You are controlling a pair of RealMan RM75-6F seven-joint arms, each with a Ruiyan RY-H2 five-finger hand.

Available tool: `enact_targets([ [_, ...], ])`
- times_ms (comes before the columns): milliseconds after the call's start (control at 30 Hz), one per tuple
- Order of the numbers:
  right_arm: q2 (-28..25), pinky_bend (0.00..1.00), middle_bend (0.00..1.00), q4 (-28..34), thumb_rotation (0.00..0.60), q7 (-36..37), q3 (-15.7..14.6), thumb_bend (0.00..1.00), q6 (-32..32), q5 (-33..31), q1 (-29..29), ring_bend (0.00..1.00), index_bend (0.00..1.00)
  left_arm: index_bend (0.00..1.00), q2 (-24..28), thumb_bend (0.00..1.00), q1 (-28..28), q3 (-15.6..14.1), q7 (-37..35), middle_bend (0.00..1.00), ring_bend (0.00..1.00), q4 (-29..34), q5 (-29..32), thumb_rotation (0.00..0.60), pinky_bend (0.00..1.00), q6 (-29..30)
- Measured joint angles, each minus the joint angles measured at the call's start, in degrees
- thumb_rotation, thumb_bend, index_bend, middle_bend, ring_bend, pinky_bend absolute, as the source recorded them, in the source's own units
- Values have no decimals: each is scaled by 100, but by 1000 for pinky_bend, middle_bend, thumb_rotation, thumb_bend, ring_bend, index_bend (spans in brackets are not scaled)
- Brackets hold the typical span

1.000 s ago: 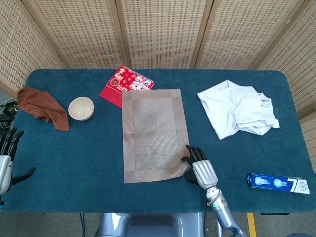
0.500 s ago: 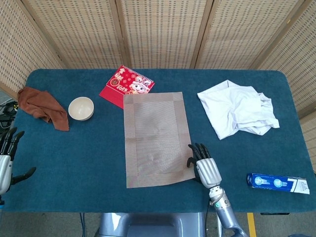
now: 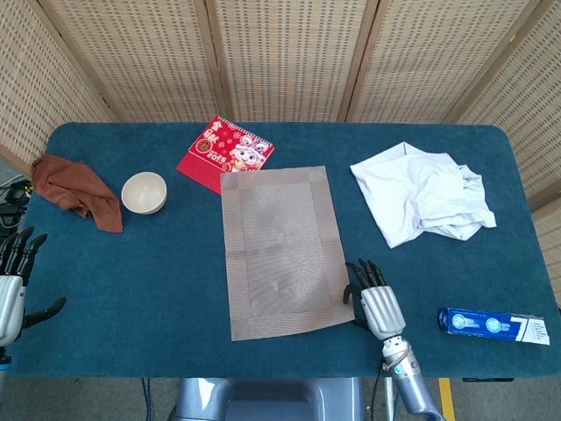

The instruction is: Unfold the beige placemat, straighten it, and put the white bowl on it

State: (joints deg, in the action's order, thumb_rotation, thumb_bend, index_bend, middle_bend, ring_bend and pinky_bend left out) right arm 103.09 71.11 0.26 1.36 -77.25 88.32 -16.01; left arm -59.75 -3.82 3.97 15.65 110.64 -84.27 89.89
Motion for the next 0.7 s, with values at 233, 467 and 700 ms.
enact_targets([
  [233,79,0,234,-121,600,-22,1,613,-54,36,9,0,673,93,1,102,-3,37,-72,0,0,-30,45,600,0,-11],
  [467,-83,0,246,42,600,-33,71,614,-209,66,40,0,688,93,-10,102,-20,53,-69,0,0,-40,82,600,0,-52],
  [700,-274,0,247,179,600,-80,137,614,-266,15,79,0,690,93,-14,102,-9,62,-64,0,0,-26,79,600,0,-28],
])
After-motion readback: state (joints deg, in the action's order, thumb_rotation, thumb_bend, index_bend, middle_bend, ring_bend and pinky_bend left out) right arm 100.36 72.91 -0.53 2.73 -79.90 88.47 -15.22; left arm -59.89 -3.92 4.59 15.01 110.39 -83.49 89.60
